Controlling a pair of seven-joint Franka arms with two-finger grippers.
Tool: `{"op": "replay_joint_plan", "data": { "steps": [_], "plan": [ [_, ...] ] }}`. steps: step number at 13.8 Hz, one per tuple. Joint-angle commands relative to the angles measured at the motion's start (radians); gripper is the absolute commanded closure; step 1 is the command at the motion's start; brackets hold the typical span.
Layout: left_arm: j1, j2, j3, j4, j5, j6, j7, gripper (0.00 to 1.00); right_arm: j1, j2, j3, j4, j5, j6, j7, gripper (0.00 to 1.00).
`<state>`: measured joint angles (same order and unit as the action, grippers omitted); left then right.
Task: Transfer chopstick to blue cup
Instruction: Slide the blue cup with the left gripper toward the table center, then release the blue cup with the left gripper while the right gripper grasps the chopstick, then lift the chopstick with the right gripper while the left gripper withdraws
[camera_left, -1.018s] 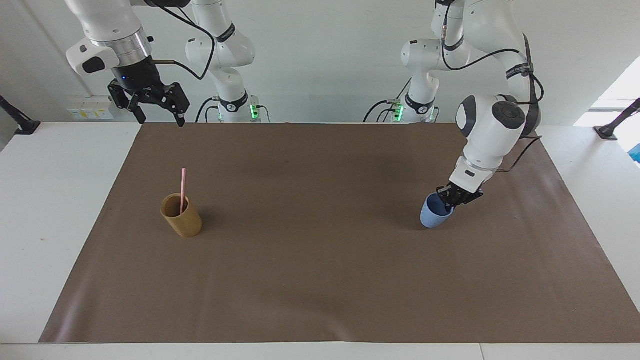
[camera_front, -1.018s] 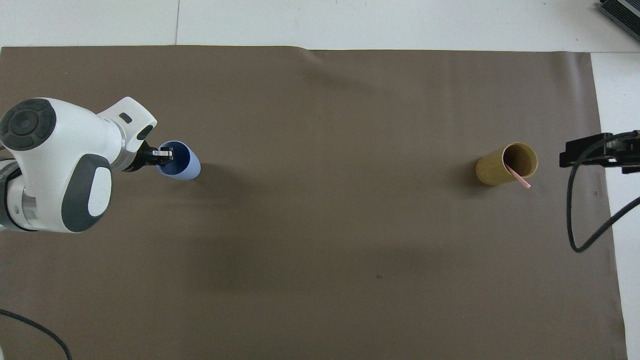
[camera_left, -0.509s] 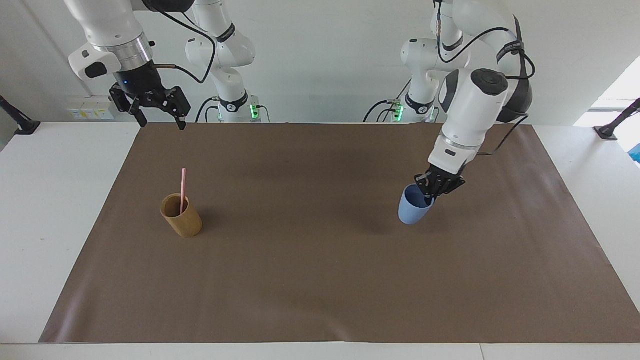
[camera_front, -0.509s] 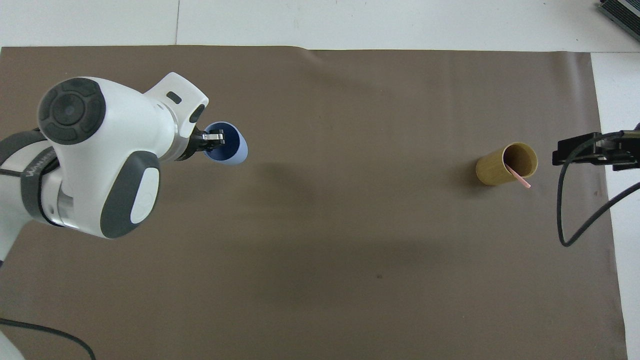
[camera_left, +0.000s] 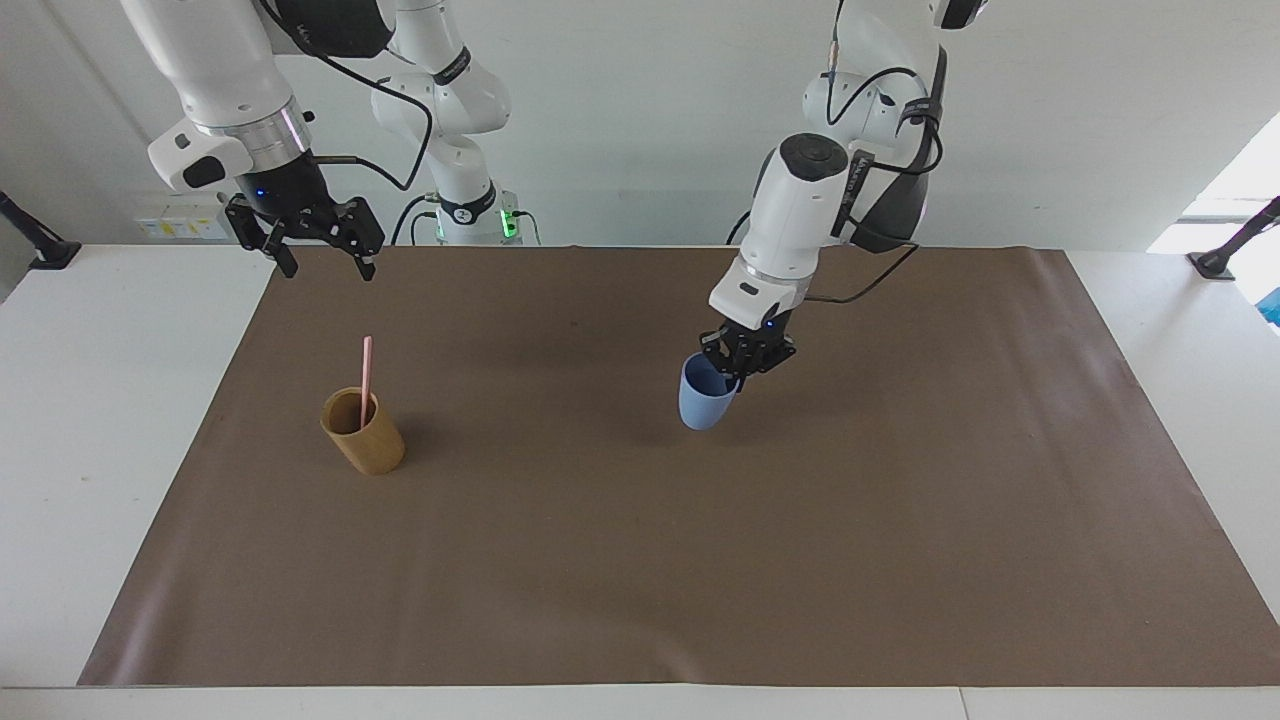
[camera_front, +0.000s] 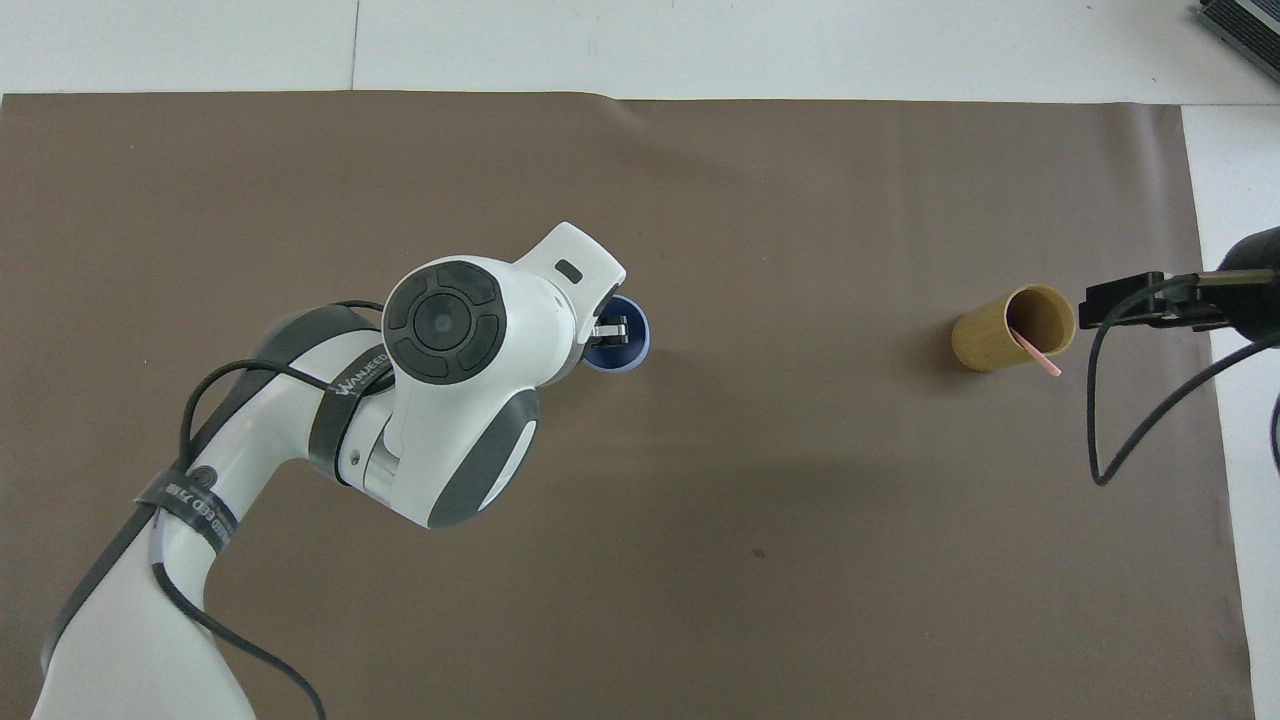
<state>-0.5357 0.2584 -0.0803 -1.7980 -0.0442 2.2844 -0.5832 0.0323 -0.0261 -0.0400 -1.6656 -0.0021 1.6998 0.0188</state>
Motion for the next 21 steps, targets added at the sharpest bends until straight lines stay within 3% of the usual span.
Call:
{"op": "replay_joint_plan", "data": {
  "steps": [1,4,5,9,10,11,13,17,18,20,21],
  "plan": [
    [-0.039,0.103,0.014,0.076,-0.022,0.059,-0.003,1.00,-0.014,-0.017,0.005,-0.089,-0.018,0.073,-0.065,0.00],
    [-0.069,0.251,0.014,0.221,-0.065,0.049,-0.024,1.00,-0.017,-0.046,0.003,-0.198,-0.019,0.148,-0.091,0.03],
    [-0.079,0.259,0.014,0.223,-0.065,0.056,-0.024,1.00,-0.022,-0.058,0.003,-0.238,-0.019,0.187,-0.105,0.10],
    [-0.107,0.251,0.014,0.210,-0.074,0.041,-0.035,1.00,-0.045,-0.057,0.003,-0.356,-0.019,0.308,-0.194,0.19],
    [-0.103,0.252,0.013,0.210,-0.092,0.059,-0.085,0.62,-0.042,-0.060,0.003,-0.382,-0.019,0.328,-0.195,0.20],
    [-0.096,0.254,0.014,0.212,-0.117,0.063,-0.124,0.01,-0.037,-0.066,0.002,-0.410,-0.021,0.348,-0.197,0.22],
    [-0.093,0.230,0.013,0.212,-0.121,0.021,-0.124,0.00,-0.032,-0.075,0.003,-0.442,-0.044,0.377,-0.217,0.26],
    [-0.037,0.089,0.019,0.216,-0.120,-0.207,-0.113,0.00,-0.031,-0.080,0.005,-0.454,-0.073,0.406,-0.227,0.49],
    [-0.011,0.052,0.019,0.213,-0.120,-0.254,-0.092,0.00,-0.032,-0.080,0.003,-0.453,-0.073,0.406,-0.227,0.60],
    [0.044,-0.013,0.020,0.210,-0.120,-0.310,-0.040,0.00,-0.031,-0.080,0.005,-0.451,-0.073,0.406,-0.227,0.91],
    [0.078,-0.040,0.022,0.210,-0.120,-0.342,-0.026,0.00,-0.031,-0.078,0.005,-0.450,-0.073,0.406,-0.227,1.00]
  ]
}}
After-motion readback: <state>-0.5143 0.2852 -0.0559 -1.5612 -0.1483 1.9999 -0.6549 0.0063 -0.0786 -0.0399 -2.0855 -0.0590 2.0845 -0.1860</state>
